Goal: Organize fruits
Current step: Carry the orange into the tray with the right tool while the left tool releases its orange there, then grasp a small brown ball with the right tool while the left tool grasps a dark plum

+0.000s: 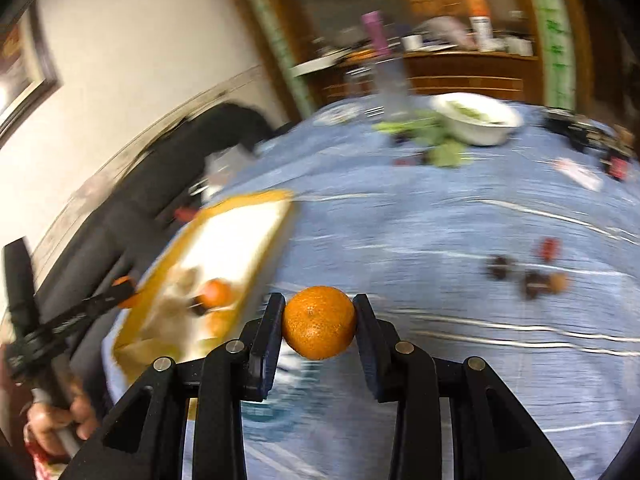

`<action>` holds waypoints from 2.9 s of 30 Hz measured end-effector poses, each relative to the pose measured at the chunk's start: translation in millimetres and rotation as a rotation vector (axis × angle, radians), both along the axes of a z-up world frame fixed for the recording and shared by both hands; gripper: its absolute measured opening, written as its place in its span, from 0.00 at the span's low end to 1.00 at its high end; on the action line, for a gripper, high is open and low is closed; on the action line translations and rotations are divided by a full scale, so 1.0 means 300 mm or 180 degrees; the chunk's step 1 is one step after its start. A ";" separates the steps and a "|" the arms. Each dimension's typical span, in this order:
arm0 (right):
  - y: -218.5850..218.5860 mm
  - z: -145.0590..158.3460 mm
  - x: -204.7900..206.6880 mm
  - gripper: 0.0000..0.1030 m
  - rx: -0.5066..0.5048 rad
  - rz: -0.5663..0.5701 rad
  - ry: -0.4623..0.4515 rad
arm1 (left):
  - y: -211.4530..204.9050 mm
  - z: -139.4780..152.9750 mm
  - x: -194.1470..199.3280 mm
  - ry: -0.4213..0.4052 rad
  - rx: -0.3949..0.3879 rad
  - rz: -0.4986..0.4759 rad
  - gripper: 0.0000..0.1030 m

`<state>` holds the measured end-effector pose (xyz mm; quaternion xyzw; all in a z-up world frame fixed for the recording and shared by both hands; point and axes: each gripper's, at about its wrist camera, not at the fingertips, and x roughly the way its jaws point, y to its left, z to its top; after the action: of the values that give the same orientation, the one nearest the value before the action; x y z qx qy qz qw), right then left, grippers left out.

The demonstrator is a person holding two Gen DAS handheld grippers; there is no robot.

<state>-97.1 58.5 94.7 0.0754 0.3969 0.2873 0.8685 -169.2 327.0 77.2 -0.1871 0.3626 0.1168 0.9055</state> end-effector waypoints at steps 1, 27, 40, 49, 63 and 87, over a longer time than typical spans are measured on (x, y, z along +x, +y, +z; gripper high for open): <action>0.057 -0.002 -0.007 0.37 -0.0016 0.0100 0.0010 | 0.008 -0.010 -0.006 0.0021 -0.0021 0.0016 0.33; 0.315 -0.069 -0.215 0.57 -0.0277 0.0508 -0.0140 | -0.077 0.035 -0.041 -0.0117 0.0030 -0.0117 0.73; -0.152 -0.056 -0.264 0.58 0.0113 -0.0546 -0.0010 | -0.506 0.126 -0.050 -0.0172 0.0423 -0.1037 0.77; -0.394 -0.085 -0.306 0.58 0.0245 -0.0904 0.0036 | -0.604 0.221 -0.152 -0.0371 0.0849 -0.1013 0.84; -0.689 -0.081 -0.172 0.57 -0.0054 -0.1305 0.0090 | -0.684 0.146 -0.003 -0.0093 0.0513 -0.1260 0.84; -0.596 -0.267 0.284 0.37 -0.0253 -0.1095 0.0318 | -0.950 -0.199 0.688 0.0401 -0.0631 -0.1813 0.46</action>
<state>-12.0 -120.4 14.6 0.1220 0.4318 0.1145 0.8863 37.3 42.1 17.5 -0.1577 0.4655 -0.1662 0.8549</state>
